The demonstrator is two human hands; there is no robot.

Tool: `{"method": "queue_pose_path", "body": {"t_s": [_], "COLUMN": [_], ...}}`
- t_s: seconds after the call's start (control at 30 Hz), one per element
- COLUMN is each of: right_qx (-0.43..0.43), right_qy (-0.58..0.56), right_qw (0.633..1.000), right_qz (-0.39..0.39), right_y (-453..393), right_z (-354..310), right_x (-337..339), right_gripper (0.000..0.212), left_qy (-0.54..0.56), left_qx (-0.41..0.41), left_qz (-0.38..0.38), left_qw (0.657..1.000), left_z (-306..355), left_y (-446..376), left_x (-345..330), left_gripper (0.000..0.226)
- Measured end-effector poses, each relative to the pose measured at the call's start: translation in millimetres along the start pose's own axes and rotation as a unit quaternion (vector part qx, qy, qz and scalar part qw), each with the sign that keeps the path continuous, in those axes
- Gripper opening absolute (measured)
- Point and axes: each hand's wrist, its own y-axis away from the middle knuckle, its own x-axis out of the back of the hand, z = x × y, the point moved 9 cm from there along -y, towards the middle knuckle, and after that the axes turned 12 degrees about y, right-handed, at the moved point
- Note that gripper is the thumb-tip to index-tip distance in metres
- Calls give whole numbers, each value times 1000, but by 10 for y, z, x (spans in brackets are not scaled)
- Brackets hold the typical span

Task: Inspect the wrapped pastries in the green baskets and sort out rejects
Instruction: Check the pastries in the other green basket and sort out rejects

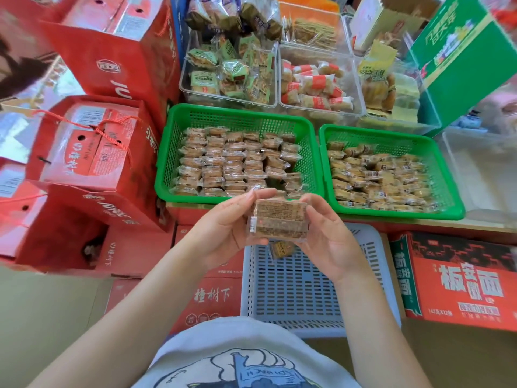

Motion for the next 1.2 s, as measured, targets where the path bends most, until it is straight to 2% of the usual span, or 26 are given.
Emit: {"method": "queue_pose_path", "body": {"t_s": [0.1, 0.23, 0.3, 0.37, 0.4, 0.43, 0.47, 0.53, 0.57, 0.67, 0.73, 0.87, 0.93, 1.07, 1.17, 1.2], "right_qx": [13, 9, 8, -1, -4, 2, 20, 58, 70, 80, 79, 61, 52, 45, 69, 83], "right_qy": [-27, -51, -41, 48, 140, 240, 326, 425, 467, 593, 594, 482, 433, 457, 476, 514], "right_qw": [999, 999, 999, 992, 973, 940, 902, 862, 846, 776, 775, 848, 870, 849, 846, 827], "right_qz": [-18, 0, 32, 120, 182, 244, 282, 271, 248, 202, 201, 214, 228, 262, 230, 212], "right_y": [33, 113, 144, 180, 227, 297, 367, 412, 402, 320, 283, 281, 275, 301, 302, 289], "right_z": [10, 93, 116, 117, 75, -6, -120, -248, -259, -206, -183, -100, -41, -81, -140, -151], "right_x": [-60, -90, -77, 37, 116, 177, 167, 3, -90, -259, -285, -236, -183, -73, -144, -197], "right_gripper": [10, 19, 19, 20, 20, 19, 16, 14, 22, 37, 28, 24, 24, 25, 34, 37], "left_qy": [-8, -50, -88, -171, -245, -334, -428, -574, -610, -662, -665, -632, -622, -604, -633, -645], "left_qx": [0, 7, -15, -64, -96, -128, -160, -217, -233, -259, -271, -273, -264, -252, -229, -226], "left_qz": [-33, -46, -32, -11, 10, 40, 71, 95, 87, 50, 40, 20, 22, 37, 47, 49], "left_qw": [999, 998, 996, 983, 965, 933, 887, 784, 752, 701, 695, 725, 737, 755, 738, 728], "left_z": [26, 26, 48, 111, 163, 227, 292, 360, 347, 246, 220, 255, 271, 319, 303, 288], "left_y": [89, 158, 184, 201, 218, 238, 264, 321, 333, 333, 337, 355, 353, 358, 315, 298], "left_x": [-81, -115, -120, -110, -95, -64, -52, -119, -171, -293, -301, -274, -247, -180, -140, -143], "left_gripper": [28, 33, 29, 33, 38, 39, 39, 44, 47, 50, 50, 49, 48, 50, 53, 53]}}
